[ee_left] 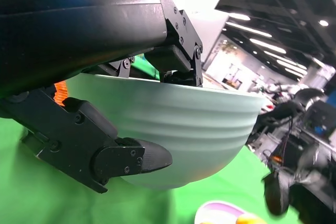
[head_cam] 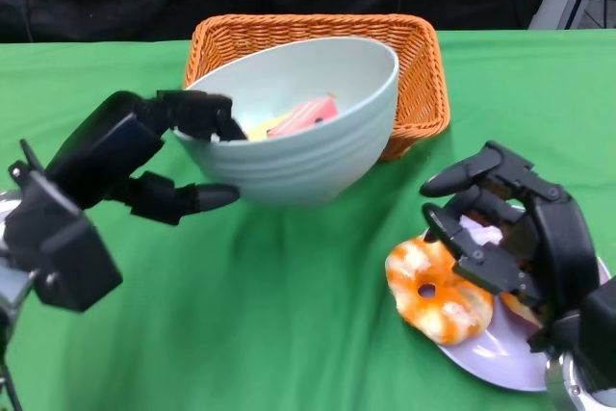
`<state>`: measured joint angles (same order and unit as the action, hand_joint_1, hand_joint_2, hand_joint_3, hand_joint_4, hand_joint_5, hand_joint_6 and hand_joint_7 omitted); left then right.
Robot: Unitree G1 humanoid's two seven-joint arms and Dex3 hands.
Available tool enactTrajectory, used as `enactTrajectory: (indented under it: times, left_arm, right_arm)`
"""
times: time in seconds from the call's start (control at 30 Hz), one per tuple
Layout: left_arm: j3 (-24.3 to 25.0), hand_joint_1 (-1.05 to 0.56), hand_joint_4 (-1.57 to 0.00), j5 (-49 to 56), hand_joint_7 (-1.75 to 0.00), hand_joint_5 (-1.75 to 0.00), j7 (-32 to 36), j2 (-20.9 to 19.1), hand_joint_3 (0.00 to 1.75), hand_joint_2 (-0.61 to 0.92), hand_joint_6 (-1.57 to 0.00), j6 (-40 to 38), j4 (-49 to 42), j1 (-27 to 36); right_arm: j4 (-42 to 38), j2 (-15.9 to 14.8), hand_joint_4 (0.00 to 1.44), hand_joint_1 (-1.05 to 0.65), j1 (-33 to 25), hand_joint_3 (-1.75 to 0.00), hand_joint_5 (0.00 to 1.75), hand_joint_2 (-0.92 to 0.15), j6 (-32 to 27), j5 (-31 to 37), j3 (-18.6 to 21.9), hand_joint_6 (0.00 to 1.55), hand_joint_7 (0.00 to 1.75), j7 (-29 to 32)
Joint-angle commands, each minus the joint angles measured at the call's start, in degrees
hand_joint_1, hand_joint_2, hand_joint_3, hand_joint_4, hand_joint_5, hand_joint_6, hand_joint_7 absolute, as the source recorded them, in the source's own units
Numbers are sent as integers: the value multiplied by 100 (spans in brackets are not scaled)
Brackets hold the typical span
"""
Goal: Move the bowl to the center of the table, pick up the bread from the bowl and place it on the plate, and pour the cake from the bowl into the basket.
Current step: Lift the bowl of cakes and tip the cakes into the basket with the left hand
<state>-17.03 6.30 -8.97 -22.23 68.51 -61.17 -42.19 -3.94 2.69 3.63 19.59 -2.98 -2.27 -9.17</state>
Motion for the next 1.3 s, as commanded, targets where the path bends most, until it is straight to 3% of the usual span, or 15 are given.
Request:
enactTrajectory:
  times: [0.03,0.23,0.53,0.67,1.0,1.3]
  left_arm:
    - [307,-14,-71,-276,-136,-172,-398,188,97,65,-68,-254,69,-325]
    - [646,-14,-70,-134,-141,-174,-592,559,92,68,-65,-595,-50,-628]
    - [774,-16,-73,518,-137,-175,-79,820,82,73,-69,-906,-288,-1053]
    - [751,-18,-76,832,-137,-175,397,1152,81,73,-71,-1399,-557,-1537]
    - [995,-21,-80,723,-131,-175,564,1632,72,78,-72,-2180,-885,-2012]
    - [1595,-25,-81,90,-139,-175,-52,2093,73,77,-72,-3295,-1002,-2339]
  right_arm:
    - [-85,-122,72,-9,21,-56,153,-73,148,48,-71,64,126,-101]
    - [0,-98,70,-8,-86,-75,154,-63,30,-25,-210,64,128,-267]
    - [18,-135,69,-7,-182,-85,161,-58,57,-40,-326,63,130,-448]
    - [51,-144,71,-5,-229,-88,162,-56,16,-2,-452,66,133,-539]
    - [126,-172,70,-7,-301,-86,163,-56,-19,89,-588,65,134,-563]
    - [81,-181,72,-8,-301,-74,163,-64,53,117,-699,66,129,-598]
